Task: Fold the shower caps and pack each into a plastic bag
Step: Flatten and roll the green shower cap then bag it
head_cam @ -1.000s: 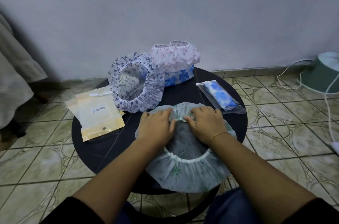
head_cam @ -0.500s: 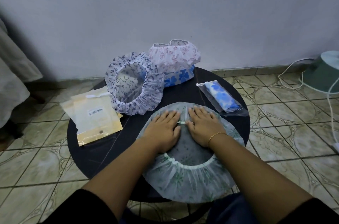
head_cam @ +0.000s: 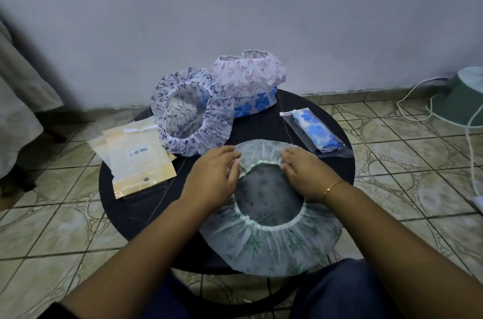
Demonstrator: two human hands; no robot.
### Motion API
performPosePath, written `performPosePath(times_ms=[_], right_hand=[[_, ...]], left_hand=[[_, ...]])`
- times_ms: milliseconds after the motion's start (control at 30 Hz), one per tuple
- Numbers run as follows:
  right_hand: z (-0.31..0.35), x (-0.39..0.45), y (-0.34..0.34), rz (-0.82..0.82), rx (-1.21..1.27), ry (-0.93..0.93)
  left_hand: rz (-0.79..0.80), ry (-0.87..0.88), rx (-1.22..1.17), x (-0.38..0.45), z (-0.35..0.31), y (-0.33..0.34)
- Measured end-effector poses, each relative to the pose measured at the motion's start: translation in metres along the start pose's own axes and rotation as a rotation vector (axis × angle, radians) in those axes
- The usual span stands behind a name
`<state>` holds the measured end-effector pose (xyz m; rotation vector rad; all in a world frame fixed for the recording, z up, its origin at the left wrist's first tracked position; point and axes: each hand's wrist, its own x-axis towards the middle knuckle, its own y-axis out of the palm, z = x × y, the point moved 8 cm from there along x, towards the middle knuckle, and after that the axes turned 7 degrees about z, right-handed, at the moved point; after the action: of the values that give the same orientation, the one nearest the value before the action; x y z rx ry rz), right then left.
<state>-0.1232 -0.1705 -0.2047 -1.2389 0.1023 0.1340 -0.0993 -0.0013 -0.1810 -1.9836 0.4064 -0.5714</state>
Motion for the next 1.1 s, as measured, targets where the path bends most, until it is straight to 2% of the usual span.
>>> performPosePath(times_ms=[67,200,267,467,533,600,667,733,800,867,967,1100], right_hand=[[-0.003,-0.012,0.010,0.073,-0.118,0.007],[-0.018,-0.028,0.035,0.168,-0.158,0.102],[-0.021,-0.030,0.043,0.180,-0.148,0.127],[-0.024,-0.025,0.048,0.152,-0.149,0.142],[-0.021,-0.025,0.043,0.090,-0.095,0.117],[-0.017,-0.028,0.028,-0.065,0.065,0.058],[-0.020,-0.036,0.006,-0.288,0.257,0.022],[-0.032,-0.046,-0.010,-0.466,0.326,0.051],[-0.047,-0.056,-0.015,-0.555,0.310,0.151],[-0.064,-0.064,-0.012,-0.551,0.304,0.296],[-0.078,-0.069,0.002,-0.411,0.299,0.481],[-0.075,-0.071,0.008,-0.320,0.244,0.540]], left_hand=[[0.046,-0.032,0.096,-0.012,0.000,0.003],[0.397,-0.119,0.237,-0.033,0.007,0.046],[0.483,-0.154,0.248,-0.039,0.013,0.059],[0.501,-0.146,0.259,-0.037,0.018,0.065],[0.489,-0.137,0.255,-0.035,0.019,0.064],[0.462,-0.126,0.220,-0.033,0.018,0.061],[0.404,-0.110,0.196,-0.032,0.016,0.055],[0.327,-0.095,0.234,-0.031,0.012,0.046],[0.265,-0.087,0.292,-0.031,0.004,0.038],[0.260,-0.085,0.301,-0.031,-0.007,0.037],[0.380,-0.126,0.229,-0.034,-0.022,0.053],[0.554,-0.166,0.238,-0.044,-0.022,0.083]])
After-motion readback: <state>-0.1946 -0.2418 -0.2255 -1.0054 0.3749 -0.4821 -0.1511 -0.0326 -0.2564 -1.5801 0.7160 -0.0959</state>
